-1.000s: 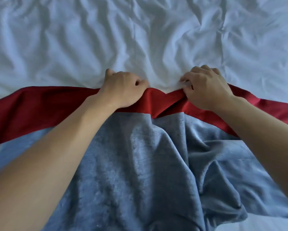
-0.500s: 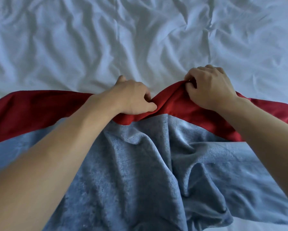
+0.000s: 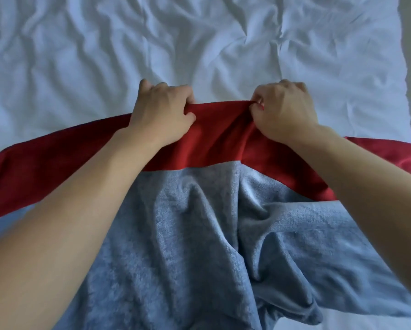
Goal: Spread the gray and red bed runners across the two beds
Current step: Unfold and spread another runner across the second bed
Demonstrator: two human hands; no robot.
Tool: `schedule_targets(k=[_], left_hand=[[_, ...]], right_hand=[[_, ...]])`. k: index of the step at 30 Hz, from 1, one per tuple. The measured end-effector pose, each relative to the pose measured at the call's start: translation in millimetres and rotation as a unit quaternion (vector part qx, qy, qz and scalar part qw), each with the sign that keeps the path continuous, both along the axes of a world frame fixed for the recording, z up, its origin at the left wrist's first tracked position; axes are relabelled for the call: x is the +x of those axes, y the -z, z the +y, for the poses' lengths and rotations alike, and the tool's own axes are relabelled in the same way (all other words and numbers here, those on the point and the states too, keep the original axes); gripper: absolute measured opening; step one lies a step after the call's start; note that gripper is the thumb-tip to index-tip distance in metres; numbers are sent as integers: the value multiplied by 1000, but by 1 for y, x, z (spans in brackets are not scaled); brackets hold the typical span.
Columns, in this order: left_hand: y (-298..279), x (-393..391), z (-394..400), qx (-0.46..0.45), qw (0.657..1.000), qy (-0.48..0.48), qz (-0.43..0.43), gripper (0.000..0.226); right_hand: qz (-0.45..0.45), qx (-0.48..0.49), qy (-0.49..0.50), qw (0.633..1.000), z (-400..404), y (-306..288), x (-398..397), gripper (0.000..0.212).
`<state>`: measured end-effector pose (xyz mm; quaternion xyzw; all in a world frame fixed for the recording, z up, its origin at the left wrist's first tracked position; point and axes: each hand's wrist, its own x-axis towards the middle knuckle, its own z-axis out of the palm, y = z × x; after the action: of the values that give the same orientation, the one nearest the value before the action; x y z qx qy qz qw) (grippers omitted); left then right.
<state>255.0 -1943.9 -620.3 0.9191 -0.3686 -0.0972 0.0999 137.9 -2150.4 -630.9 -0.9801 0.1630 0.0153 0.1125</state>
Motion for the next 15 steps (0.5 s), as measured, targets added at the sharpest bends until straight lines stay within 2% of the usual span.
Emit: schedule_targets(k=[2,4,7,11,15], left_hand=[[4,1,0,26,999,16,16,8],[8,3,2,31,999,21,-14,8],[13,10,-1,28,998,-3,-56,13],[19,3,-24,26,999,13,-20,17],[25,-30,-63,6,999,52,-15,28]], right_hand=[[8,12,-29,999,1,2,2,23],[11,11,-48,999,3,7,3,22],[0,-12,0,1000,-8,11,9,20],[5,5,-2,1000,-16,12,1,20],[1,-27,0,1000,-33,6,-40,24]])
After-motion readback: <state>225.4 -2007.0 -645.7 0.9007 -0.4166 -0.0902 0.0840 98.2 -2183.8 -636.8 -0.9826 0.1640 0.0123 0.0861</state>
